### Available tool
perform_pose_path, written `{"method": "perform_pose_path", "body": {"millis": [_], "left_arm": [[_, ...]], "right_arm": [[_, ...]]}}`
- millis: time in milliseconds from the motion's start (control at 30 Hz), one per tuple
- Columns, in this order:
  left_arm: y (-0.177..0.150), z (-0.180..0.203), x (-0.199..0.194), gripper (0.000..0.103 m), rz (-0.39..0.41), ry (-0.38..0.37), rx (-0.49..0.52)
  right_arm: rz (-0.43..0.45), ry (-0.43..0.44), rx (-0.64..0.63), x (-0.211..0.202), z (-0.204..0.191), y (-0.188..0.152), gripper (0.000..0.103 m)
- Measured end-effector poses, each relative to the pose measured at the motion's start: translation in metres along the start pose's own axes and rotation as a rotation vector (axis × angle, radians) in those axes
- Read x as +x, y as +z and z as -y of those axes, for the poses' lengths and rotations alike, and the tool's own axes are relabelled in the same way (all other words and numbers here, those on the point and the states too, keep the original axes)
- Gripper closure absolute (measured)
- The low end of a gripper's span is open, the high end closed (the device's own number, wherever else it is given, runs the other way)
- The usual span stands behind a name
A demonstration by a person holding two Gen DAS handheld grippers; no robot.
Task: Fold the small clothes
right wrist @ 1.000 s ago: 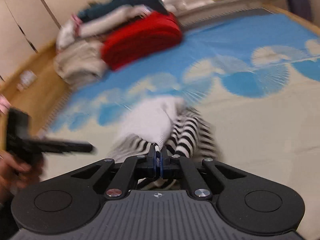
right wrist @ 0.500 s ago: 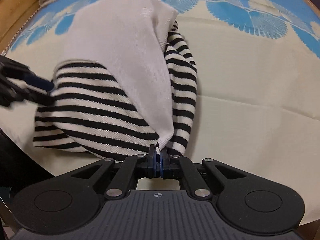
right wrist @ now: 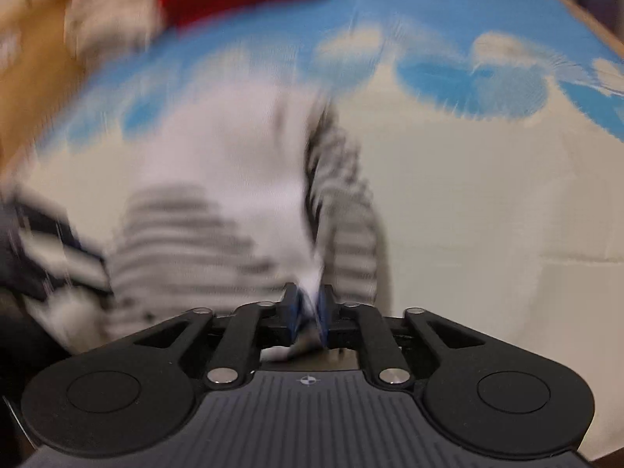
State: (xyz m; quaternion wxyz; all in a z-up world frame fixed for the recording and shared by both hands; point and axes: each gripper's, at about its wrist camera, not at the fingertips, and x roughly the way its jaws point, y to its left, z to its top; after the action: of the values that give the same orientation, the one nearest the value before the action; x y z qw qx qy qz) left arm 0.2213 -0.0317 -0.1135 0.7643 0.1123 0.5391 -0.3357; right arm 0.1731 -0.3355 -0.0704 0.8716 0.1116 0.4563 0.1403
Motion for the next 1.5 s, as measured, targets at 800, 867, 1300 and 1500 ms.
{"method": "perform_pose_path", "body": {"millis": [800,867,1300,1500], "left_arm": [[0.03,-0.074,-0.04,0.056,0.237,0.154,-0.366],[0.029,-0.075,-0.043,0.056,0.246,0.158,-0.373],[0.03,-0.067,-0.038,0.056,0.239,0.152,-0.358],[0.034,-0.05,-0.031,0.056,0.23,0.135,-0.307]], "right_arm": [[0.15,0.13,0.543,0.117,0.027,0.073,0.082],[0.168,0.152,0.531,0.117,0.027,0.076,0.101],[0.203,-0.236,0.422,0.107,0.034,0.076,0.094],[0.29,-0.102,0.388,0.064,0.036,0.068,0.078]]}}
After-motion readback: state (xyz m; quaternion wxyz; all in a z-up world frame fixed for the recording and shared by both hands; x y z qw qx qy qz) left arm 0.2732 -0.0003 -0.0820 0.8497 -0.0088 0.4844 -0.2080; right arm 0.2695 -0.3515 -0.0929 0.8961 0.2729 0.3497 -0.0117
